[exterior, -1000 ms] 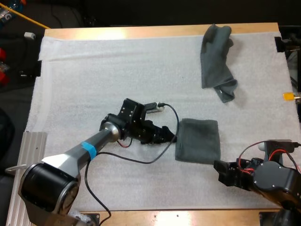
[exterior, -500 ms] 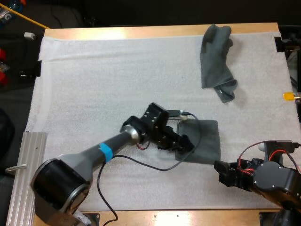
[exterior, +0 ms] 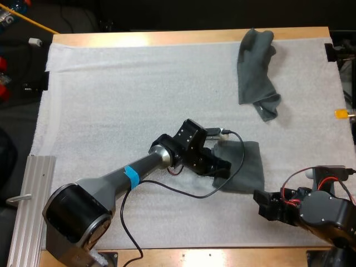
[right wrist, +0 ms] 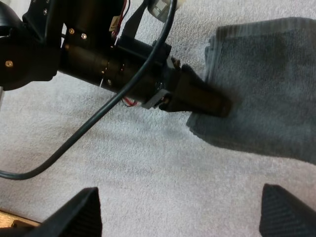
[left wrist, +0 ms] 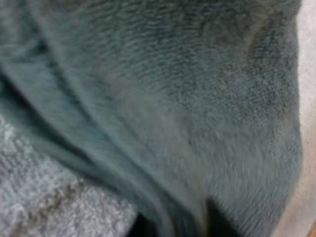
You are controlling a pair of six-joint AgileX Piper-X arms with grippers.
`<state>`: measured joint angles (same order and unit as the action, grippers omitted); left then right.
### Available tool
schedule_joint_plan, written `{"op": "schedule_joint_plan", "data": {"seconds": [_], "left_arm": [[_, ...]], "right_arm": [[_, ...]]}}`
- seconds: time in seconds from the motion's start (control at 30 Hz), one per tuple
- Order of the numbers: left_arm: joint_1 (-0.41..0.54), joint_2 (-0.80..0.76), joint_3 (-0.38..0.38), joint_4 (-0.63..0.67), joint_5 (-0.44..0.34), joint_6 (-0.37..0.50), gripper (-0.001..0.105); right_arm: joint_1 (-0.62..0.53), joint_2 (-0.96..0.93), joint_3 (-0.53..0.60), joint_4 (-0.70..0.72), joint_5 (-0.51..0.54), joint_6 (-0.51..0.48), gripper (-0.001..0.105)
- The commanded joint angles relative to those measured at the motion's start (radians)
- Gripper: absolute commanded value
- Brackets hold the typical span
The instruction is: Pick towel from pile, fold and stack
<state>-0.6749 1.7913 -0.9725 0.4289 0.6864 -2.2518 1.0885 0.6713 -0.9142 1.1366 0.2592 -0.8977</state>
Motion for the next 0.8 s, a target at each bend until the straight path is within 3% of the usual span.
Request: {"op": "schedule_joint_plan", "data": {"seconds": [0.0, 0.07, 0.2, 0.3, 0.37, 0.47, 0.53, 0.77], "left_arm": [[-0.005, 0.000, -0.012, 0.033, 0.001, 0.033, 0.000], [-0.005, -0.002, -0.022, 0.102, -0.035, 0.092, 0.000], [0.004, -0.035, -0.060, 0.293, -0.224, 0.299, 0.000], [0.039, -0.068, -0.078, 0.396, -0.339, 0.403, 0.000], [0.107, -0.114, -0.080, 0.443, -0.424, 0.438, 0.000], [0.226, -0.170, -0.080, 0.506, -0.473, 0.470, 0.000], [0.333, -0.227, -0.080, 0.562, -0.580, 0.500, 0.000], [0.470, -0.282, -0.080, 0.626, -0.797, 0.595, 0.000]], "right_arm": [[0.002, -0.001, -0.002, 0.006, 0.007, -0.002, 0.064], [0.002, -0.001, -0.002, 0.006, 0.007, -0.002, 0.064], [0.002, -0.001, -0.002, 0.006, 0.007, -0.002, 0.064], [0.002, -0.001, -0.002, 0.006, 0.007, -0.002, 0.064], [0.002, -0.001, -0.002, 0.006, 0.007, -0.002, 0.064], [0.002, -0.001, -0.002, 0.006, 0.007, -0.002, 0.064], [0.002, -0.001, -0.002, 0.006, 0.007, -0.002, 0.064], [0.002, -0.001, -0.002, 0.006, -0.002, -0.002, 0.064]]}}
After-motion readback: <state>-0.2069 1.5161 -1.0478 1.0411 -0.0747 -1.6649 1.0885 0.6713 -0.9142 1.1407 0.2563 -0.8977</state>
